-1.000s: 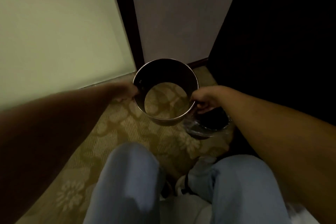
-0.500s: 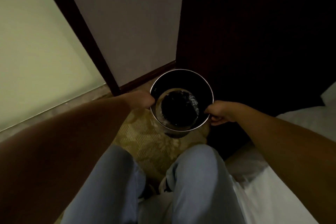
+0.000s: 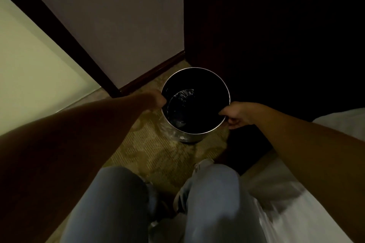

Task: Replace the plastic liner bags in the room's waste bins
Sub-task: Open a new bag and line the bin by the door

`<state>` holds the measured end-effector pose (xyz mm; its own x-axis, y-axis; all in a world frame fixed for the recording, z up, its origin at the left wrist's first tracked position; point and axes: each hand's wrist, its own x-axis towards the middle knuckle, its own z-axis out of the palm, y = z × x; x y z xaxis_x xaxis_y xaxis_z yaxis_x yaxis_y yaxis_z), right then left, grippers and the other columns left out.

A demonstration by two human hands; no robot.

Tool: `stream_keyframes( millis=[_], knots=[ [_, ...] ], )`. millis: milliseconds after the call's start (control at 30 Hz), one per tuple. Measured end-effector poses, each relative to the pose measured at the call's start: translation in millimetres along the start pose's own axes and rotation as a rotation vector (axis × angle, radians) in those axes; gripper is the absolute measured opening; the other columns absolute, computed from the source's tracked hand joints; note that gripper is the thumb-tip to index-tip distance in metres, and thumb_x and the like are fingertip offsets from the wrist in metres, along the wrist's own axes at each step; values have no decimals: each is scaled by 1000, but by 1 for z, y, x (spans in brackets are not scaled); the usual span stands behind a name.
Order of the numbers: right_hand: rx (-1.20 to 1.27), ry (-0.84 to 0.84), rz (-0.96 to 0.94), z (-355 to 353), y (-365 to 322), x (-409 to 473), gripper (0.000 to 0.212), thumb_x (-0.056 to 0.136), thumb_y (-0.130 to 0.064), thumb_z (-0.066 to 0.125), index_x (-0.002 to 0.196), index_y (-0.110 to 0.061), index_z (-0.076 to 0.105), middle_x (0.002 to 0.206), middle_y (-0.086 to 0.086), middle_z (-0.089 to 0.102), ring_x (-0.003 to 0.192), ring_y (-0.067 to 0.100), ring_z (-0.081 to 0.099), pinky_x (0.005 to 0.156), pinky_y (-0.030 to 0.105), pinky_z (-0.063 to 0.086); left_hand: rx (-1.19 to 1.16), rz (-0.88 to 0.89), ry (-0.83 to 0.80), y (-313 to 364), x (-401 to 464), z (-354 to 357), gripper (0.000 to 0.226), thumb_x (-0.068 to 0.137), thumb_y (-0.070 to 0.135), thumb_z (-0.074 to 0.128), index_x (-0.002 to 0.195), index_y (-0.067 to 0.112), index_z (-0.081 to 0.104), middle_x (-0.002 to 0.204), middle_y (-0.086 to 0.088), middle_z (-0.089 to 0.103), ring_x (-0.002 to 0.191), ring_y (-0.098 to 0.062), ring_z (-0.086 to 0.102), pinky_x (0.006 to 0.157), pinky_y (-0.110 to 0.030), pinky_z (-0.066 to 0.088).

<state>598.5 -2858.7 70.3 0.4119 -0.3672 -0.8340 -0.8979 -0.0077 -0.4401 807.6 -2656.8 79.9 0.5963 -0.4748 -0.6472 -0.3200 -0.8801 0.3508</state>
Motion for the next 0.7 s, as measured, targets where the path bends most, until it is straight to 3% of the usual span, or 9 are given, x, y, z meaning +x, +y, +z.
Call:
stream_keyframes(
  millis=[67,167,267,333,367,467,600,700],
  knots=[
    [-14,-5,7,1,-2,6,7,102,-19,50,101,-19,56,73,1,64,52,7,41,60,26,55,-4,-22,2,-2,9,6,23,95,13,58,73,7,56,66,-8,55,56,-16,53,51,-25,43],
    [10,-5,15,6,-2,18,7,100,-24,56,104,-19,57,79,1,61,54,8,46,51,26,53,-32,-31,10,-9,21,15,12,97,17,61,92,6,63,71,-4,56,60,-13,54,49,-21,42],
    [78,-45,24,15,0,30,24,99,-31,59,118,-17,58,97,7,73,57,9,60,54,24,52,-52,-32,-11,-14,32,21,25,98,37,59,97,12,62,75,-5,60,61,-14,57,49,-23,46],
    [137,-69,43,22,2,36,30,98,-33,59,123,-15,56,102,10,74,70,14,68,61,28,55,-79,-59,-56,-16,36,27,27,99,39,57,94,12,59,67,-2,54,53,-11,52,43,-20,42],
    [142,-81,57,26,4,40,32,98,-34,59,124,-14,56,104,10,73,78,17,70,68,30,57,-91,-63,-93,-16,36,31,24,100,37,56,91,15,58,67,-2,54,55,-11,53,45,-20,44],
    [78,-117,89,33,9,47,36,100,-36,55,127,-11,58,106,9,73,94,22,71,87,36,57,-146,-140,-197,-20,35,44,26,99,43,57,88,19,53,86,-4,63,83,-19,64,71,-31,54],
    [34,-147,82,34,7,48,37,104,-34,47,136,-15,51,111,7,70,102,21,68,84,33,56,-117,-126,-194,-20,37,53,24,99,37,55,113,18,57,92,-5,62,87,-20,62,72,-32,53],
    [29,-146,57,34,4,50,38,105,-32,45,138,-14,50,120,9,67,95,19,66,75,29,54,-157,-91,-195,-18,39,58,12,99,30,57,106,20,55,99,-7,61,86,-19,60,74,-32,53]
  ],
)
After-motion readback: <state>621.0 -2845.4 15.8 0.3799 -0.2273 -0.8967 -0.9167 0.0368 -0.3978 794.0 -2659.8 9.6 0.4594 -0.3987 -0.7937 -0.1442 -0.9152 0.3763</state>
